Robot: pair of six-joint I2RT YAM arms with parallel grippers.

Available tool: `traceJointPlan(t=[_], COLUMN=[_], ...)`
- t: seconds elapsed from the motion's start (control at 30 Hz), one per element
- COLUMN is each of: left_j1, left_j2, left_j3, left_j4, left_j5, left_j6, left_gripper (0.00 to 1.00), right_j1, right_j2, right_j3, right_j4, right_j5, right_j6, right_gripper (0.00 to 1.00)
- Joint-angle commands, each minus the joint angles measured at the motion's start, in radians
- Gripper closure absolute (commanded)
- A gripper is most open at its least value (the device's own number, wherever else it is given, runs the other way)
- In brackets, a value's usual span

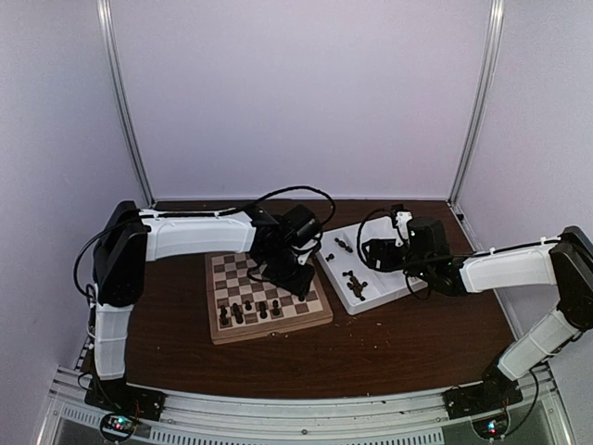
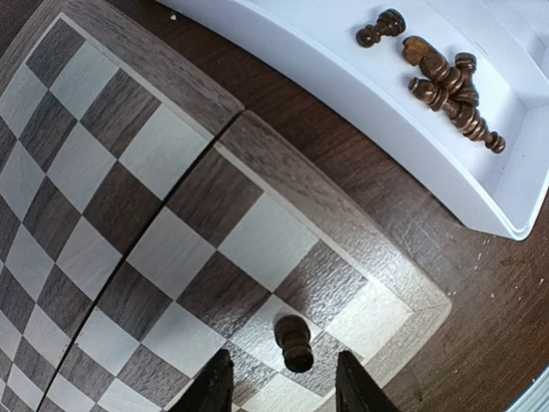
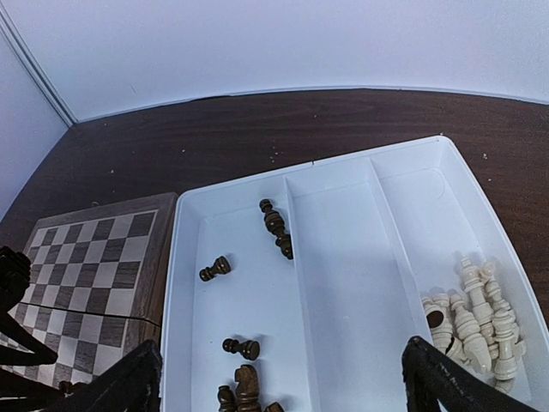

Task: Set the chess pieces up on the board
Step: Pick up the chess piece from the chessboard.

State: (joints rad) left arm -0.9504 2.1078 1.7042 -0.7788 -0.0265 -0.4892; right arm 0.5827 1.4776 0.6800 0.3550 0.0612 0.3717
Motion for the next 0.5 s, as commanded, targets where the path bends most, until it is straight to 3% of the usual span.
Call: traceJointPlan(t=[0.0, 0.3, 0.47], left_j1=[-0.008, -0.009, -0.009], left_j2=[0.028, 0.041, 0.04], left_j3=[0.036, 0.039, 0.039], left_j4=[-0.003, -0.004, -0.004], left_j5=[-0.015, -0.011, -0.015], left_j6=[-0.005, -0.003, 0.001], left_gripper=[0.6, 0.64, 0.78], right_j1=[-0.003, -0.003, -0.003], right_j2=[-0.011, 0.003, 0.009], right_j3=[0.006, 0.016, 0.021], right_j4=[0.005, -0.003, -0.008], right_j5=[0.016, 0.012, 0.01], right_j6=[0.009, 0.009, 0.009], right_gripper=[0.05, 0.05, 0.05])
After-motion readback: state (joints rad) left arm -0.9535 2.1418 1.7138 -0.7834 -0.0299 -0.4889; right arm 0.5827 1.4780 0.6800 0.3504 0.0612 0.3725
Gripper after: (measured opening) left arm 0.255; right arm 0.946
